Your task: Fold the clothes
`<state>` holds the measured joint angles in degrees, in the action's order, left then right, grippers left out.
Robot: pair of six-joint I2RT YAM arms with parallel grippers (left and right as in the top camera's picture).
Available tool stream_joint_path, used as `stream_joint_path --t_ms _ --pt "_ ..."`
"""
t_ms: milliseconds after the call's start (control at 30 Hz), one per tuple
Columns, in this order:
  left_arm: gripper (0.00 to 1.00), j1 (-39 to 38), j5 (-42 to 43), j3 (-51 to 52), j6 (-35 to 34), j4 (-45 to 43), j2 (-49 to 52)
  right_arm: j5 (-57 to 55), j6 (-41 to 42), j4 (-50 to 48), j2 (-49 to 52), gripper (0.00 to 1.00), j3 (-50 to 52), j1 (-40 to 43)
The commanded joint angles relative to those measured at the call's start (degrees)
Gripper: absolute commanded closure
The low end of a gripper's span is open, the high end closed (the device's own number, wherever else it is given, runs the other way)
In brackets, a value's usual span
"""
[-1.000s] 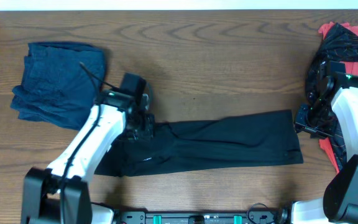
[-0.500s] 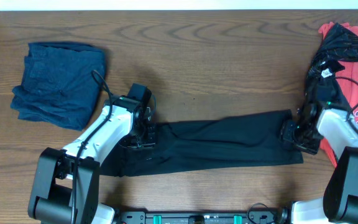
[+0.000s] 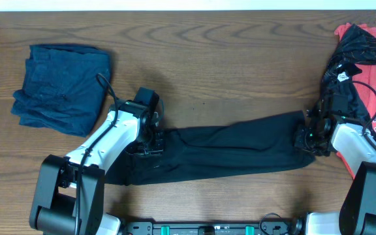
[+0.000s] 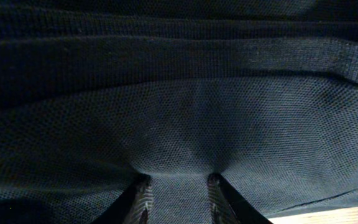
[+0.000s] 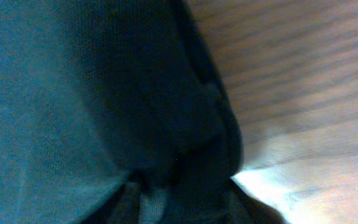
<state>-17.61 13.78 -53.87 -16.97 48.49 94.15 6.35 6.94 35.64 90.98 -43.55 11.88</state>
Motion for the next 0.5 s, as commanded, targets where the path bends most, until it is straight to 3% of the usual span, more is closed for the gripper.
stream_joint_path --t_ms 0,33,67,233,467 --pt "0.65 -0.11 0.15 -0.66 -0.74 0.00 0.13 5.53 -0.85 -0.31 2.29 0.88 2.51 0.15" --pt "0.62 -0.11 0.15 -1.05 -0.72 0.00 0.02 5.51 -0.85 -0.55 2.29 0.98 2.45 0.17" --pt "0.59 -0.11 0.15 -1.66 -0.72 0.02 -0.11 5.49 -0.83 -0.61 2.29 0.99 2.25 0.20" --pt "0.44 -0.11 0.15 -5.86 -0.72 0.52 -1.90 1.90 3.87 -0.26 2.23 0.99 -0.94 2.32" --pt "0.41 -0.11 0.13 -8.22 -0.74 1.44 -5.16 -8.50 6.38 7.10 2.23 0.99 -12.68 10.62"
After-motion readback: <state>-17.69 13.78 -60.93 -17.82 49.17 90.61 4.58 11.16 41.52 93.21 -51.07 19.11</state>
